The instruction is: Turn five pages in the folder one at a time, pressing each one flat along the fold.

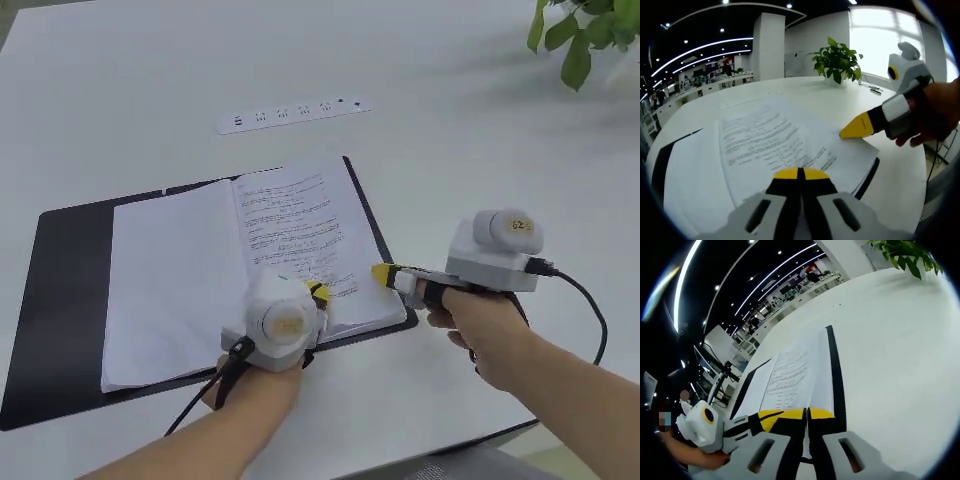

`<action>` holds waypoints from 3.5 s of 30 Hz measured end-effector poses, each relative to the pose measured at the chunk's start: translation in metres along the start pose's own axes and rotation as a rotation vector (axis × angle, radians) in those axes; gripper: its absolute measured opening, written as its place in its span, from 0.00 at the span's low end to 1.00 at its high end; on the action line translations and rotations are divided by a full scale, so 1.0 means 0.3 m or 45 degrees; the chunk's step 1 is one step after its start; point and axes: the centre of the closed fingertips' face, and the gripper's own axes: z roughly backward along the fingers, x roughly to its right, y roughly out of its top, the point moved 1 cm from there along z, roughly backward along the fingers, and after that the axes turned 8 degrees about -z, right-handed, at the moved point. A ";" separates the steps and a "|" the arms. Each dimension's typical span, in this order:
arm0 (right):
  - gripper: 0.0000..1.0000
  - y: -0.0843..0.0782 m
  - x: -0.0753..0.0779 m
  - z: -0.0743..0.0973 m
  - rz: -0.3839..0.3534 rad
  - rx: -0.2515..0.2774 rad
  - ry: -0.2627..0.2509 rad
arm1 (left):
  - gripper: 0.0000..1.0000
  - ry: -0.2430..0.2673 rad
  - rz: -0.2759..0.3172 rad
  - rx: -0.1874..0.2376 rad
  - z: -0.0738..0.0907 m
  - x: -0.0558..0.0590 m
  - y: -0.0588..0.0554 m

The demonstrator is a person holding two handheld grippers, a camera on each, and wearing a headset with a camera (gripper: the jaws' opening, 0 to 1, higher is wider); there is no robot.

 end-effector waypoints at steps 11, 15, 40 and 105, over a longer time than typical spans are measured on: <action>0.00 0.032 -0.063 0.023 -0.137 0.024 0.022 | 0.08 -0.045 0.030 -0.069 0.097 -0.044 -0.001; 0.00 0.049 -0.135 0.036 -0.161 0.052 0.082 | 0.14 -0.036 0.061 -0.033 0.165 -0.086 0.028; 0.00 -0.054 -0.625 -0.004 -0.151 0.009 0.259 | 0.20 0.176 0.149 0.029 0.643 -0.352 -0.041; 0.02 -0.295 -0.573 -0.345 -0.485 -0.276 0.358 | 0.20 0.156 0.078 -0.139 0.564 -0.459 -0.223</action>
